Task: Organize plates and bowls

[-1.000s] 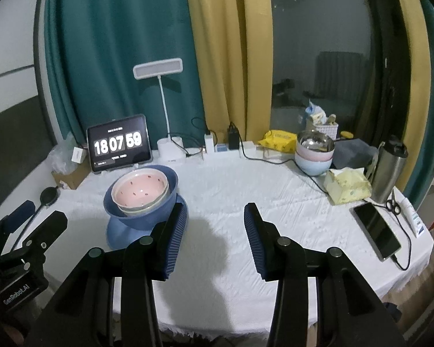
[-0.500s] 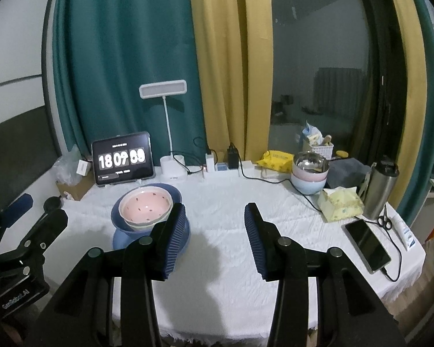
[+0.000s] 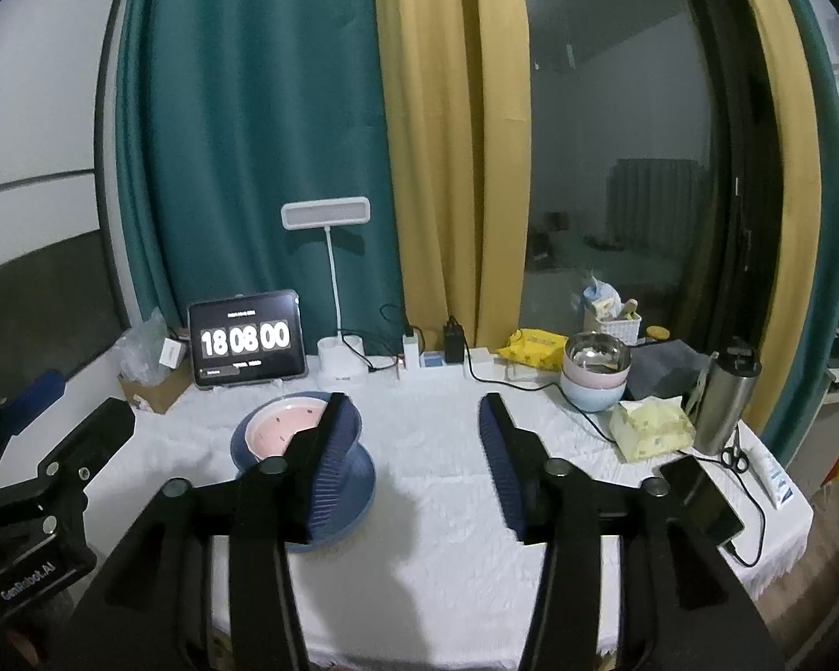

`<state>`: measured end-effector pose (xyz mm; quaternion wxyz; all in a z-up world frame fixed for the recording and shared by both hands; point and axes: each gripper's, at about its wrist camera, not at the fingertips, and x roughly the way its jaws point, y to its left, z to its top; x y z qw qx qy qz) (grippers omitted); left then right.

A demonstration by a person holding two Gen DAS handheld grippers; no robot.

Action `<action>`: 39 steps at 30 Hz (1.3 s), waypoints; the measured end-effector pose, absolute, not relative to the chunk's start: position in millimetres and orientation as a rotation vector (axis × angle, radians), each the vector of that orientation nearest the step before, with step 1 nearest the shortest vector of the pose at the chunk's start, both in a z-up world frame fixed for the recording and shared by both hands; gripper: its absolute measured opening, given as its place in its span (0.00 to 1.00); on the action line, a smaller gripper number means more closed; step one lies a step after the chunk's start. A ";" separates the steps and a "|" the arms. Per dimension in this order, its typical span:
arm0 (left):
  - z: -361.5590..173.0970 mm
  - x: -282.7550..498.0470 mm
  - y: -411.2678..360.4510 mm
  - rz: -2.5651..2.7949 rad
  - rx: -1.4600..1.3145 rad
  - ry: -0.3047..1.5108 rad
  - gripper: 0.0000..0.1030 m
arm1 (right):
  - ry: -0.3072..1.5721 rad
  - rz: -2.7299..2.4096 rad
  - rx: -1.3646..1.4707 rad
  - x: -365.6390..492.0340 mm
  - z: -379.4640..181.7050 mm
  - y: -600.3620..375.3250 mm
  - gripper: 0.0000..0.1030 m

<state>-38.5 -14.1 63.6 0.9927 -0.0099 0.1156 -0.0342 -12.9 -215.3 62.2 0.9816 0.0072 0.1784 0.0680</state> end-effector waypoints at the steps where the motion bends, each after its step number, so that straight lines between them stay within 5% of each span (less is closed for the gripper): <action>1: 65.5 -39.4 -13.7 -0.068 -0.021 0.227 0.87 | 0.356 0.137 0.014 -14.0 63.5 -215.0 0.51; 39: 95.7 -67.6 -6.3 -0.076 -0.023 0.141 0.88 | 0.219 0.120 0.004 -57.8 105.8 -214.8 0.55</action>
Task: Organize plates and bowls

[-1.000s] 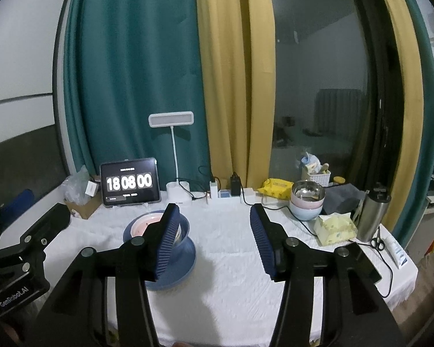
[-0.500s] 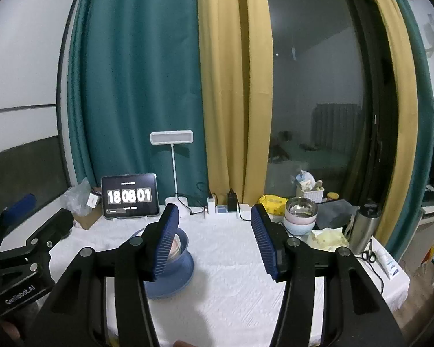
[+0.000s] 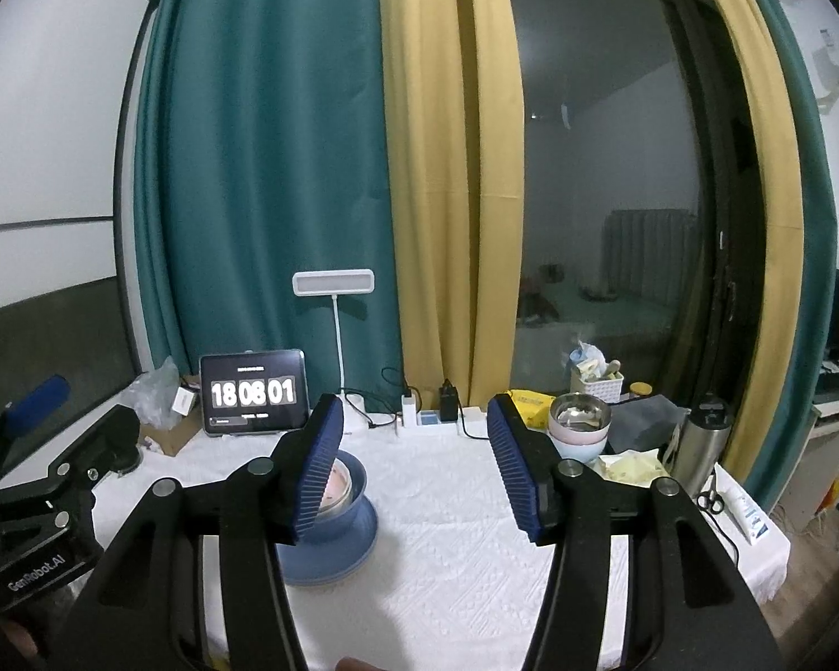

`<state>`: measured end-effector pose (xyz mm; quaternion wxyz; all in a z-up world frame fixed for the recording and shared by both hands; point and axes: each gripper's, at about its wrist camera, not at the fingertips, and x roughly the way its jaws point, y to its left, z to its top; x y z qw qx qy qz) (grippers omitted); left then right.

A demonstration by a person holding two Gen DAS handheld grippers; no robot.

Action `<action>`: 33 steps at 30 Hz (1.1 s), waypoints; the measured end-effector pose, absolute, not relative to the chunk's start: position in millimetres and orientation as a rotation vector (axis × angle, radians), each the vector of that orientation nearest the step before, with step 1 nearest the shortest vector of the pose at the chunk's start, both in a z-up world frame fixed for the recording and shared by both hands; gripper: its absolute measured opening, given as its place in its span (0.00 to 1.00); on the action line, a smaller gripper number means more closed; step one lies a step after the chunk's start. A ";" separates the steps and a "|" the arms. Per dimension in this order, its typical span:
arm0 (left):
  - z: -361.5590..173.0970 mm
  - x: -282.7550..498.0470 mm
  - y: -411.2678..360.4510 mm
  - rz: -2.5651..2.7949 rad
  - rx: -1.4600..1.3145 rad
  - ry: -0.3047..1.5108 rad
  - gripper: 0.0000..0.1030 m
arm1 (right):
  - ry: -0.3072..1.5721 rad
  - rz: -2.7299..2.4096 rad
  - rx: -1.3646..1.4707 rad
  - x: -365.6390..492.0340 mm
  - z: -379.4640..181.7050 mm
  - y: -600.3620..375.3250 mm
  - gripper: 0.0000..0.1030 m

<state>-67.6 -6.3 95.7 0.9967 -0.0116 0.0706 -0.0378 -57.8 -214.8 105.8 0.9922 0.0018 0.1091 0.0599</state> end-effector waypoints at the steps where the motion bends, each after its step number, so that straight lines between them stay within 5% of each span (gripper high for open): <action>1: 95.3 -67.8 -6.6 -0.077 -0.023 0.145 0.88 | 0.220 0.120 0.003 -58.0 105.7 -214.8 0.55; 33: 95.0 -66.4 -4.0 -0.077 -0.029 0.148 0.88 | 0.231 0.120 0.010 -56.9 101.2 -213.4 0.56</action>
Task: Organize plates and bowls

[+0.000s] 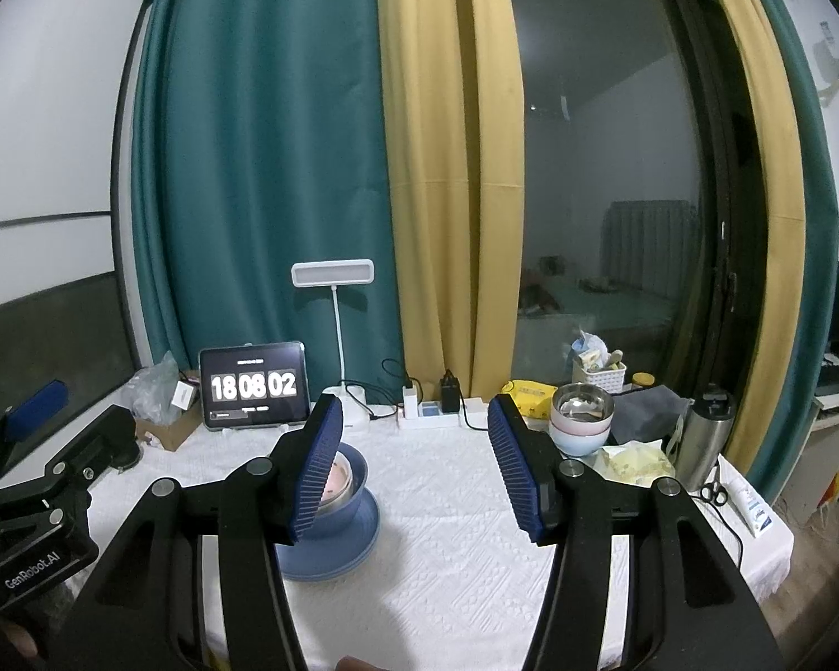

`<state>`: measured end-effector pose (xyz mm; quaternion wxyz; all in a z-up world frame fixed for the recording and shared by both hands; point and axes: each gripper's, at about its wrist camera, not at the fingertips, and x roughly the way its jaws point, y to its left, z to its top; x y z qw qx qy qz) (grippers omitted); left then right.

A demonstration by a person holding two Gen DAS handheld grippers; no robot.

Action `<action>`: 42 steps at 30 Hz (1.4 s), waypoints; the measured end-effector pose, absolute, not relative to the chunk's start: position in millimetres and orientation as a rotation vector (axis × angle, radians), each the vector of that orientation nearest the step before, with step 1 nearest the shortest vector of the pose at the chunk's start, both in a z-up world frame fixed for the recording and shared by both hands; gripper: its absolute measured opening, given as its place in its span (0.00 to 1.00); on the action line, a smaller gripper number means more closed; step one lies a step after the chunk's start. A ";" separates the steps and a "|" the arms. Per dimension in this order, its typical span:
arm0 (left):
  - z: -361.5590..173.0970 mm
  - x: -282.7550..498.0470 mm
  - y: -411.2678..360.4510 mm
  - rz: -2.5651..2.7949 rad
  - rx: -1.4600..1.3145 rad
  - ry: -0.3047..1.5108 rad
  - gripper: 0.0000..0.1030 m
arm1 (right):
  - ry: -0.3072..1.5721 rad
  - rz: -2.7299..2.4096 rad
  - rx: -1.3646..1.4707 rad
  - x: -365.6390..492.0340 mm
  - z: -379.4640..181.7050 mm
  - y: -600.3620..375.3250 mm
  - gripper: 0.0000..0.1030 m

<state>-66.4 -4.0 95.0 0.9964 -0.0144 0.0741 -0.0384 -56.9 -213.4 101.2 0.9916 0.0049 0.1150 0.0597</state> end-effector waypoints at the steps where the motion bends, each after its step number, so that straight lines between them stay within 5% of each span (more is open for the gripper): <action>1: 95.0 -66.3 -3.9 -0.077 -0.029 0.148 0.88 | 0.231 0.120 0.010 -56.8 101.3 -213.4 0.56; 42: 90.3 -66.2 -6.1 -0.076 -0.035 0.156 0.88 | 0.236 0.120 0.011 -57.2 101.1 -212.5 0.56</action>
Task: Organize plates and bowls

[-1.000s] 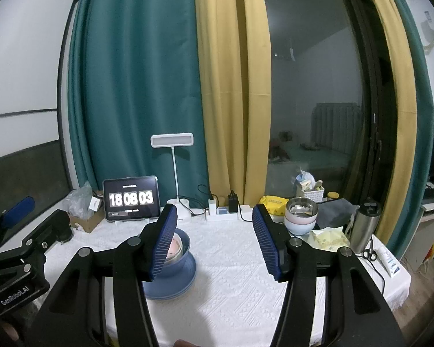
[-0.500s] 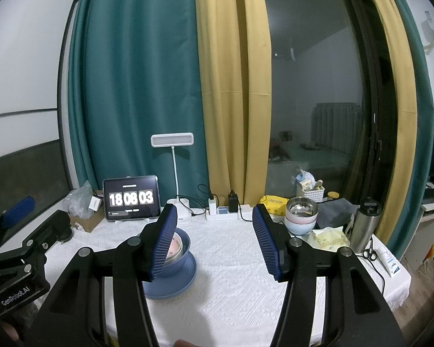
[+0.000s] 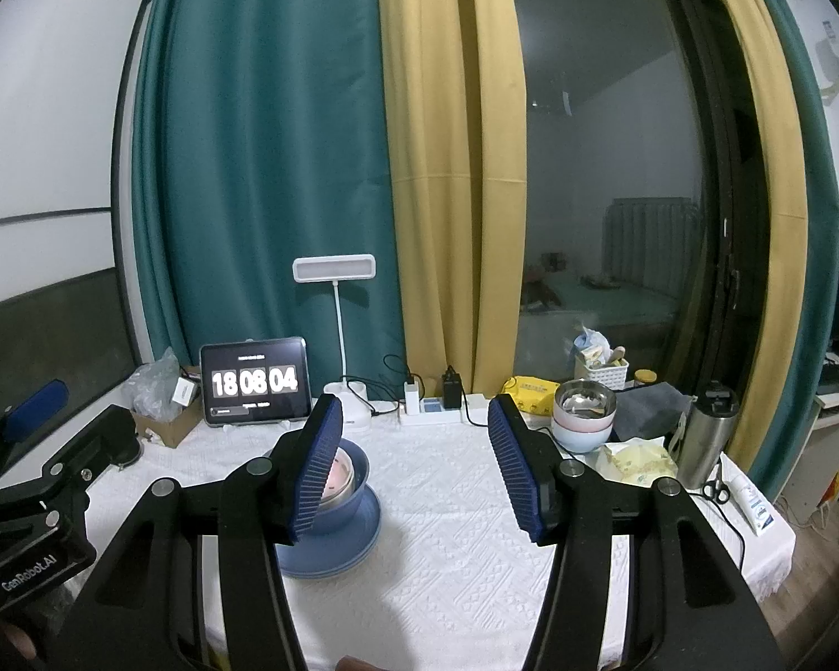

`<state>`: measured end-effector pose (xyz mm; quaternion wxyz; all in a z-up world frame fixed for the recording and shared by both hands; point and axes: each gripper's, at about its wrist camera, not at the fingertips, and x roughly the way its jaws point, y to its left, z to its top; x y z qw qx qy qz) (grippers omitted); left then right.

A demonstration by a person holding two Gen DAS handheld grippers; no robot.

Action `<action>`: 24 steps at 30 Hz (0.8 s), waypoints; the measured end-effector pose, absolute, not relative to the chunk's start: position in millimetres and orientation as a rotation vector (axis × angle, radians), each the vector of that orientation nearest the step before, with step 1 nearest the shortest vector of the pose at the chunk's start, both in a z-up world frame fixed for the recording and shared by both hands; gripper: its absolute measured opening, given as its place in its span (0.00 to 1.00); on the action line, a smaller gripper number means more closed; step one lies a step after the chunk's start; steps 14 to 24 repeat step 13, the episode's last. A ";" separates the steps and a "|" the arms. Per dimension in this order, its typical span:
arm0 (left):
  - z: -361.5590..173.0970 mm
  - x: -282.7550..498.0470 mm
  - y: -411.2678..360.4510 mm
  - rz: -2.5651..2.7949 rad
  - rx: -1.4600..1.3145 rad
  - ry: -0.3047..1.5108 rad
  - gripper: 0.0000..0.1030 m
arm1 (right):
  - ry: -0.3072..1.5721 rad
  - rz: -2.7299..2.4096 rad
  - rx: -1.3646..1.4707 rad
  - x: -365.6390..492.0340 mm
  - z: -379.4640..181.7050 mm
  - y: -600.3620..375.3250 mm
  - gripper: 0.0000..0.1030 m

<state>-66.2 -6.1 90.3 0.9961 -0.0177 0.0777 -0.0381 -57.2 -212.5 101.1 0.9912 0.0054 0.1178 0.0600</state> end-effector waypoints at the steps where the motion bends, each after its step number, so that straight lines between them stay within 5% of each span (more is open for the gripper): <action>1: 90.7 -65.7 -5.5 -0.077 -0.035 0.155 0.88 | 0.236 0.121 0.010 -56.8 100.3 -212.2 0.56; 24: 85.5 -67.0 -6.1 -0.079 -0.041 0.162 0.88 | 0.239 0.121 0.010 -58.2 97.6 -211.1 0.56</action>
